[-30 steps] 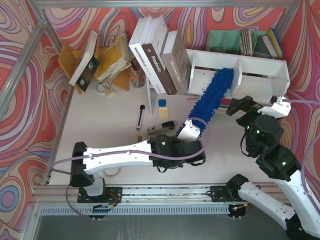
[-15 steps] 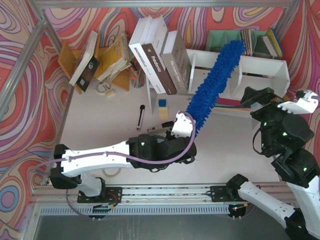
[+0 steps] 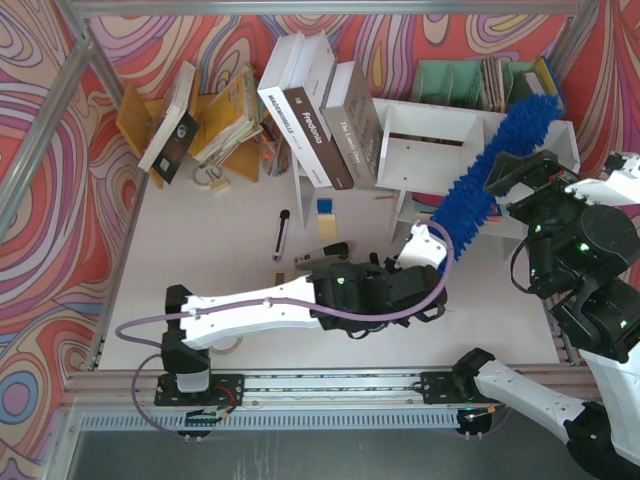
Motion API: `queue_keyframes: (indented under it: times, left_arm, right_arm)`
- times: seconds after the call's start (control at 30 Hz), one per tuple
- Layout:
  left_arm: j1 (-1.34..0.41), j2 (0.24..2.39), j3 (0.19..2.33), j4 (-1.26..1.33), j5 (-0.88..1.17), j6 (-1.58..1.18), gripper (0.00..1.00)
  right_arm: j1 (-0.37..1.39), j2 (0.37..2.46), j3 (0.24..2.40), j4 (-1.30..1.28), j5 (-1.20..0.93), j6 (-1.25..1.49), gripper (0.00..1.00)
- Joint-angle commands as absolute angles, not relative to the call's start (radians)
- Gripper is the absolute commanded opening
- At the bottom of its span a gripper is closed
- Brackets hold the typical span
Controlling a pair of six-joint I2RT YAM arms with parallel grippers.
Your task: Dust the bookshelf with a duster
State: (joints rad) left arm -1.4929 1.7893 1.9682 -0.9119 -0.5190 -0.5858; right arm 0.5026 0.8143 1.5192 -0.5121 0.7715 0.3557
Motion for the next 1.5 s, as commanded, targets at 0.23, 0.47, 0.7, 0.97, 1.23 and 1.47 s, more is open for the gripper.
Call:
queue_keyframes:
  times: [0.23, 0.47, 0.7, 0.97, 1.23, 1.47]
  left_arm:
    - [-1.496, 1.942, 2.088, -0.999, -0.419, -0.488, 0.0]
    - [-1.481, 1.977, 2.11, -1.008, -0.397, -0.471, 0.0]
    - [-1.435, 1.981, 2.154, -0.981, -0.404, -0.465, 0.0]
    - [-1.398, 2.061, 2.253, -0.997, -0.376, -0.434, 0.0]
    - [-1.399, 2.147, 2.264, -1.031, -0.323, -0.423, 0.0]
    - [-1.398, 2.113, 2.283, -1.026, -0.373, -0.404, 0.0]
  right_arm:
    - [0.499, 0.819, 1.517, -0.559, 0.787, 0.374, 0.99]
    - [0.499, 0.81, 1.494, -0.544, 0.789, 0.373, 0.99]
    - [0.499, 0.798, 1.47, -0.525, 0.783, 0.382, 0.99]
    - [0.499, 0.787, 1.457, -0.519, 0.788, 0.373, 0.99]
    - [0.498, 0.779, 1.447, -0.512, 0.798, 0.364, 0.99]
    - [0.499, 0.778, 1.439, -0.507, 0.796, 0.368, 0.99]
